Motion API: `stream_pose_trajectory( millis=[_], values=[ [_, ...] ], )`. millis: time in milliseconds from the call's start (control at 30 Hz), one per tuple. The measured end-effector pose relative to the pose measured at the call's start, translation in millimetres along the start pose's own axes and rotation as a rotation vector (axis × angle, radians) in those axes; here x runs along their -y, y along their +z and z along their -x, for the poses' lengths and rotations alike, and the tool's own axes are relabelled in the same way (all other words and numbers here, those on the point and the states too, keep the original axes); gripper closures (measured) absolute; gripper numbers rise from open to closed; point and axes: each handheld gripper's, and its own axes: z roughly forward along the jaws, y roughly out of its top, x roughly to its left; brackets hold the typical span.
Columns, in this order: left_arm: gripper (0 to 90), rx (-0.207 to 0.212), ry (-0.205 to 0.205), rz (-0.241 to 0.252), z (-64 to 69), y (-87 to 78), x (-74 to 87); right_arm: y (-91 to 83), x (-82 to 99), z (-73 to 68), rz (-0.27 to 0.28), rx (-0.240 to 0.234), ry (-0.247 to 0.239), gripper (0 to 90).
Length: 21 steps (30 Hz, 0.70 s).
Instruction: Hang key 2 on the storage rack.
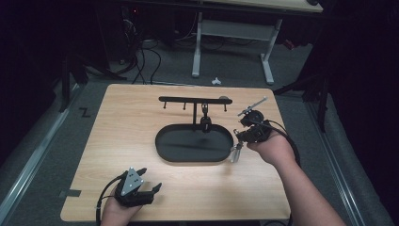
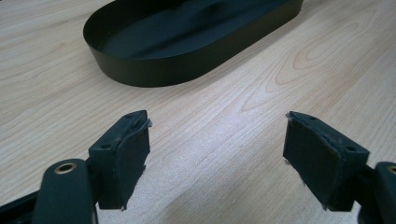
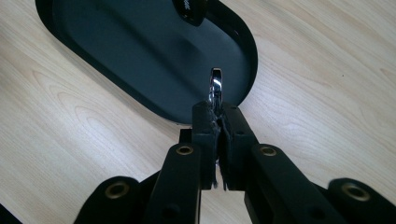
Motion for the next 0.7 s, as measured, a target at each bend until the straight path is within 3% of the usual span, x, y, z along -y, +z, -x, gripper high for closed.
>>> stream_pose_trajectory(
  millis=[333,700],
  values=[
    [23.3,-0.005,-0.005,-0.002,-1.4,-1.4,1.4,-1.6,-18.9,-9.6,-0.01,0.007,-0.022,86.0],
    [23.1,-0.014,-0.017,-0.001,-4.3,-5.9,4.3,-3.3,-38.6,-10.3,0.006,0.017,-0.033,86.0]
  ],
)
